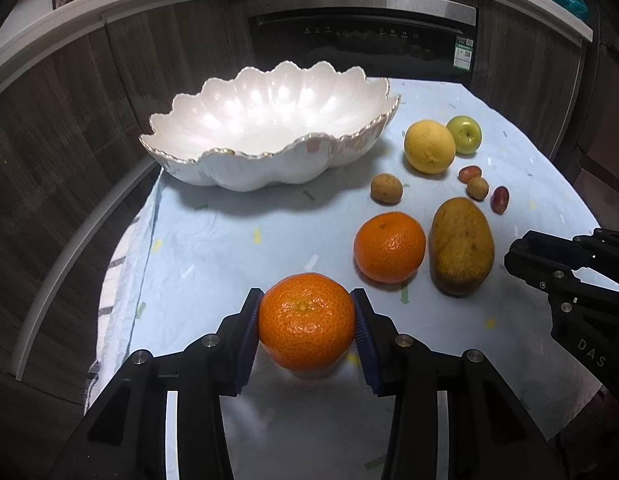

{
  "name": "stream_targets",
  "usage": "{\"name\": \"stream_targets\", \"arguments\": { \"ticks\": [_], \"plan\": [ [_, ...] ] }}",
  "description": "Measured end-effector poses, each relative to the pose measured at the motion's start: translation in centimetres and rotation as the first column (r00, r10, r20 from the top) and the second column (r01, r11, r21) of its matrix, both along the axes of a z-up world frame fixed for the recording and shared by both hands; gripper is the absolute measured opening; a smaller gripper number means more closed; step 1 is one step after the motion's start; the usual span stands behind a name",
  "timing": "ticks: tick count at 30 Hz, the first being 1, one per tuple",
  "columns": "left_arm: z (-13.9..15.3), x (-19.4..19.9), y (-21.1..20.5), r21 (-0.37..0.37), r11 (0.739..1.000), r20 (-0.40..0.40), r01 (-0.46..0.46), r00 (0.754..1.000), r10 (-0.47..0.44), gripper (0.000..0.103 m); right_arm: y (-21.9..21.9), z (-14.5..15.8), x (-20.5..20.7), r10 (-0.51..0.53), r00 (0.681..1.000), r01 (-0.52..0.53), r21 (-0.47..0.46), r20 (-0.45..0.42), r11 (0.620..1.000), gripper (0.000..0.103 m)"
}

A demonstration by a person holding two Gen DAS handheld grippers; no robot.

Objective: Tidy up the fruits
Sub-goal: 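Close the left tool on the mandarin while the right tool pinches the blueberry, then carry the mandarin in the left tool over the bowl while the right carries the blueberry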

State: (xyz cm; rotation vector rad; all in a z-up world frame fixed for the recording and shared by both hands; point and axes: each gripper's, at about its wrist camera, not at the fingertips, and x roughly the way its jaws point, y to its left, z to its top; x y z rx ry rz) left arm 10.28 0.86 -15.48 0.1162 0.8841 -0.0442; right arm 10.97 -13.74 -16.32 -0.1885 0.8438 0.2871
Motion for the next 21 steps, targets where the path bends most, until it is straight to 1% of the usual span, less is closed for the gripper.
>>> {"name": "stream_targets", "arguments": {
  "ticks": [8, 21],
  "plan": [
    [2.0, -0.5, 0.1, -0.004, 1.000, 0.038, -0.003, 0.999, 0.003, 0.043, 0.1, 1.9, -0.6, -0.001, 0.999, 0.001, 0.005, 0.041, 1.000, 0.023],
    [5.3, -0.2, 0.2, -0.002, 1.000, 0.087, -0.005, 0.996, 0.005, 0.043, 0.4, 4.8, -0.4, -0.001, 0.997, -0.003, 0.043, 0.080, 0.999, 0.023]
  ]
}}
